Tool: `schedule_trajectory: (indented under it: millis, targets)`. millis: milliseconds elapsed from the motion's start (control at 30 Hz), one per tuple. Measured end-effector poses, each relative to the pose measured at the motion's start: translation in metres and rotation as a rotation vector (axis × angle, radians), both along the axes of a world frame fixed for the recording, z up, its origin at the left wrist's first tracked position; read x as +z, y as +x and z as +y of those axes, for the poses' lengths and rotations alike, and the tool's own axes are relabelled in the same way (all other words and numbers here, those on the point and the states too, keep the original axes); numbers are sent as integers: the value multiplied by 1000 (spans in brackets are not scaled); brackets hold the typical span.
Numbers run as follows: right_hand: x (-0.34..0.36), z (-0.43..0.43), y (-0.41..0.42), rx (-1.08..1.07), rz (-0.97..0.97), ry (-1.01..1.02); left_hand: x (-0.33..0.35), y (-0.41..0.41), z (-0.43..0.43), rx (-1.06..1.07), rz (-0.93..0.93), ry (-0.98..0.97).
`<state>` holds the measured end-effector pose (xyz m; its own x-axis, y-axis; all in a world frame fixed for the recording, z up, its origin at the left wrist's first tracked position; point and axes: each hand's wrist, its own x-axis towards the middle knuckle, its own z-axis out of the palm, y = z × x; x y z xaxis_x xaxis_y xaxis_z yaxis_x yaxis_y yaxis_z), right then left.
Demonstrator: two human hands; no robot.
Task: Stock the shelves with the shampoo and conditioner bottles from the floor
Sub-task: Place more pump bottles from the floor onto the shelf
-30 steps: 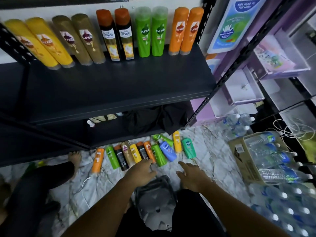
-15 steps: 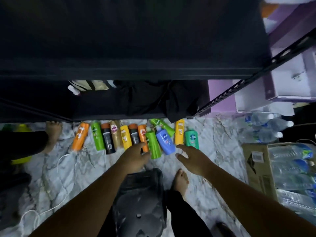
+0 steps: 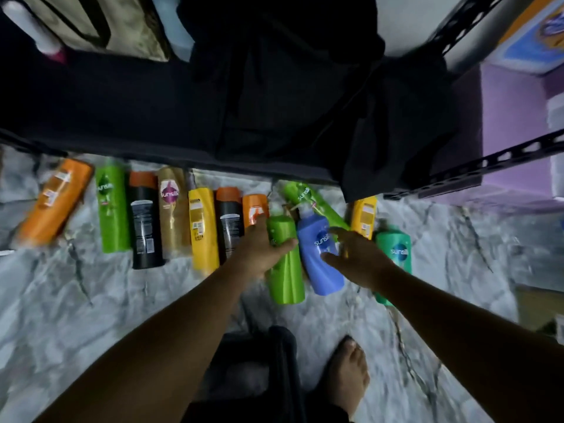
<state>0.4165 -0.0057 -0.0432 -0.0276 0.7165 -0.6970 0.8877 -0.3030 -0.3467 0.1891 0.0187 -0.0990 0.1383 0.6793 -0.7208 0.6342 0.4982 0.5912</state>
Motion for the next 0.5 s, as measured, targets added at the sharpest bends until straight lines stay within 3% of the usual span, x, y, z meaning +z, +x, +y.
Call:
schedule_trajectory:
  millis: [100, 233, 333, 400, 500]
  targets:
    - [-38, 29, -10, 19, -14, -12, -21, 5, 10, 3, -22, 78]
    - [-63, 62, -16, 54, -2, -92, -39, 14, 22, -8, -69, 31]
    - [-69, 69, -18, 66, 22, -28, -67, 20, 24, 66, -66, 74]
    - [-69, 65, -19, 37, 66, 5, -49, 23, 16, 90, -31, 129]
    - [-70, 61, -19, -48, 160, 64, -27, 27, -7, 110, -134, 228]
